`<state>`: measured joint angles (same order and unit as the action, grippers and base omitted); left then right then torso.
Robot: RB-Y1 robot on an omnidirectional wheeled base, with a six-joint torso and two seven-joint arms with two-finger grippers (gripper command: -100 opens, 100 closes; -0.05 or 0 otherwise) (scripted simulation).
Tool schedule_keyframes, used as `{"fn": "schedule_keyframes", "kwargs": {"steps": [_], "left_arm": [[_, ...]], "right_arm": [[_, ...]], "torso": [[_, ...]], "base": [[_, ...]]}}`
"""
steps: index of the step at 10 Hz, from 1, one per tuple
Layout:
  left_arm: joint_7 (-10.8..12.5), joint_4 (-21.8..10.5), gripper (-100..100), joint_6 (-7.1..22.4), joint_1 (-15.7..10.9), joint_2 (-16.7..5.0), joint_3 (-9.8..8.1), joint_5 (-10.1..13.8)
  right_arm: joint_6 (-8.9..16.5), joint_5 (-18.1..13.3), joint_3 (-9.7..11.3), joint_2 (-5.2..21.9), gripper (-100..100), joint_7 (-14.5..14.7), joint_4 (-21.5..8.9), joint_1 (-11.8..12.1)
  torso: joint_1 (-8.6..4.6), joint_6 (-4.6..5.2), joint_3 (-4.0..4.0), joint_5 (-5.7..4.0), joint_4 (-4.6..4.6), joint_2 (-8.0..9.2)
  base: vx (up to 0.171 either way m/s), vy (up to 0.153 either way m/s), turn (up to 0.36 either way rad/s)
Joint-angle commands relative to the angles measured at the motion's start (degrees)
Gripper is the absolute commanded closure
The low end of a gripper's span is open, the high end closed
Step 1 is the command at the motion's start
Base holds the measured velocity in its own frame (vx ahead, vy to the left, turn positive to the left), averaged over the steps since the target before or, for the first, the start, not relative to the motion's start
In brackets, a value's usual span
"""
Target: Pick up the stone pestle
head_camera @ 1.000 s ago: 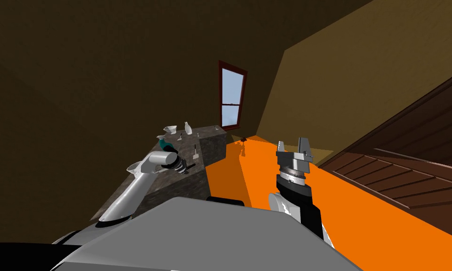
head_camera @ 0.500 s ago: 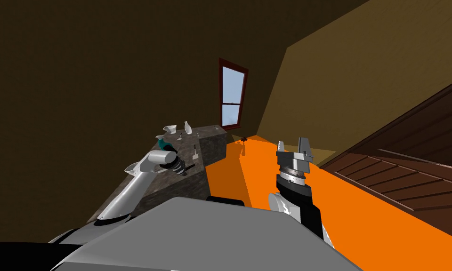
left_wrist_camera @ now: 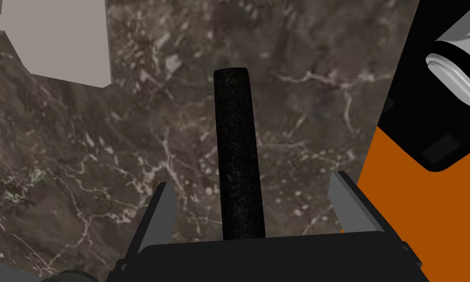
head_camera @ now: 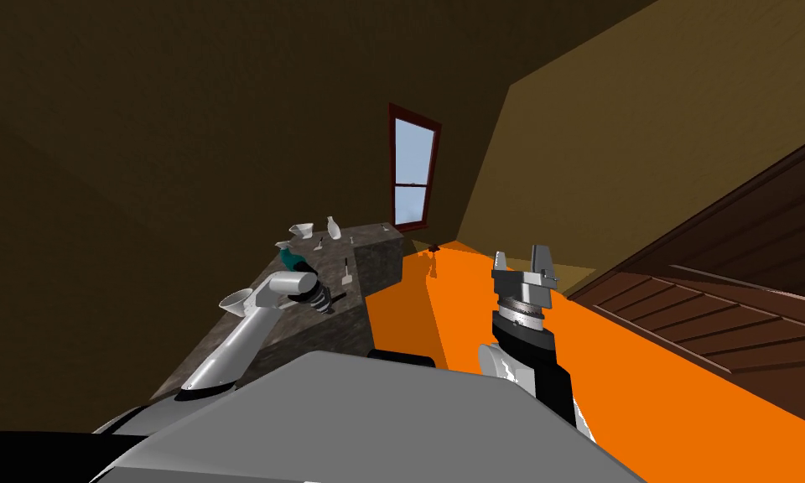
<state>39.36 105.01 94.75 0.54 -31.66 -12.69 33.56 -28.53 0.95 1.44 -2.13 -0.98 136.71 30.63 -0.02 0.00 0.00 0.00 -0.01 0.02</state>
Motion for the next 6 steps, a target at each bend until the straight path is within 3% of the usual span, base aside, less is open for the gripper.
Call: {"fn": "schedule_keyframes", "kwargs": {"steps": [1,5,6], "left_arm": [[0.0,0.0,100,0.0,0.0,0.0,0.00,0.0],[0.0,0.1,100,0.0,-0.1,-0.1,-0.07,0.0],[0.0,0.1,0,0.0,-0.1,-0.1,-0.07,0.0]], "right_arm": [[0.0,0.0,0.0,0.0,0,0.0,0.0,0.0],[0.0,0.0,0.0,0.0,0,0.0,0.0,0.0],[0.0,0.0,0.0,0.0,0,0.0,0.0,0.0]], "torso": [[0.00,0.00,0.00,0.00,0.00,0.00],[0.01,0.01,-0.02,0.07,-0.05,0.01],[0.01,0.01,-0.02,0.07,-0.05,0.01]], "base": [[0.000,0.000,0.000],[0.000,0.000,0.000],[0.000,0.000,0.000]]}}
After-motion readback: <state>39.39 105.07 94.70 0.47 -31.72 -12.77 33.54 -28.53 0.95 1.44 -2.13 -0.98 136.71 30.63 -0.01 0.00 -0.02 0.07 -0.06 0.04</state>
